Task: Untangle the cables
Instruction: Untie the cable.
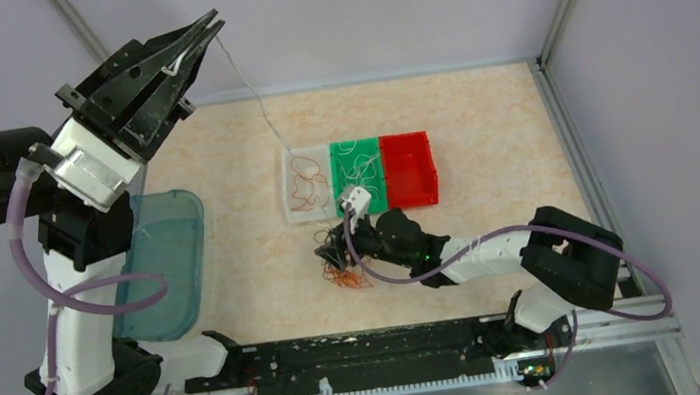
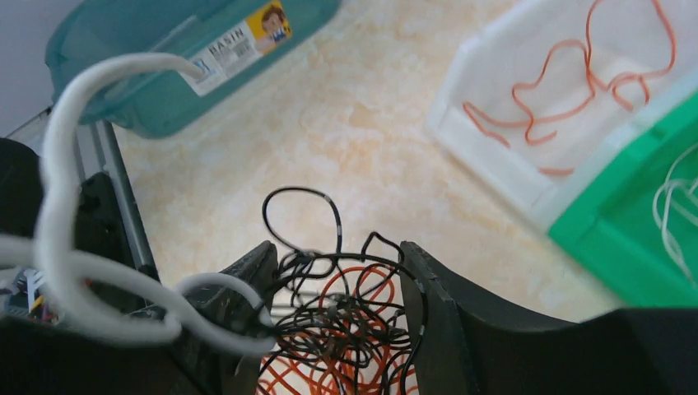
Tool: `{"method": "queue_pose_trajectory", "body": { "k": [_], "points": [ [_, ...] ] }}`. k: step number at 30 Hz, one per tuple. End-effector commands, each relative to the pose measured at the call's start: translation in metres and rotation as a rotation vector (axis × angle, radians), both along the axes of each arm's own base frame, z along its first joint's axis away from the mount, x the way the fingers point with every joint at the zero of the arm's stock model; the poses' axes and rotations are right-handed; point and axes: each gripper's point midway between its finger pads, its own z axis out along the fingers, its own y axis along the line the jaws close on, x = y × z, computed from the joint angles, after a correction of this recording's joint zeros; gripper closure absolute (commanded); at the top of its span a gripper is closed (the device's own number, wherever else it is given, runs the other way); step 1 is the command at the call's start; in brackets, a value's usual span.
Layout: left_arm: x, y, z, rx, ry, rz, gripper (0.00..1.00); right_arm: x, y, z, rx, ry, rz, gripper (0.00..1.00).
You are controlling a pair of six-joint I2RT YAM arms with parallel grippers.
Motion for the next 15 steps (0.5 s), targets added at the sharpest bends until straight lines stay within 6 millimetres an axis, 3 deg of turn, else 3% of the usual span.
{"method": "queue_pose_trajectory", "body": {
  "k": [1,9,15],
  "points": [
    [-0.022,0.018,0.033,-0.086,-0.151,0.037,1.00,-0.005,-0.005,-0.005,0.103,0.035,-0.030,0.44],
    [-0.040,0.045,0.070,-0.255,-0.432,0.189,1.00,-0.012,-0.031,-0.052,0.062,0.107,-0.087,0.44],
    [-0.059,0.074,0.097,-0.451,-0.728,0.400,1.00,-0.014,-0.042,-0.071,0.039,0.133,-0.117,0.44]
  ]
}}
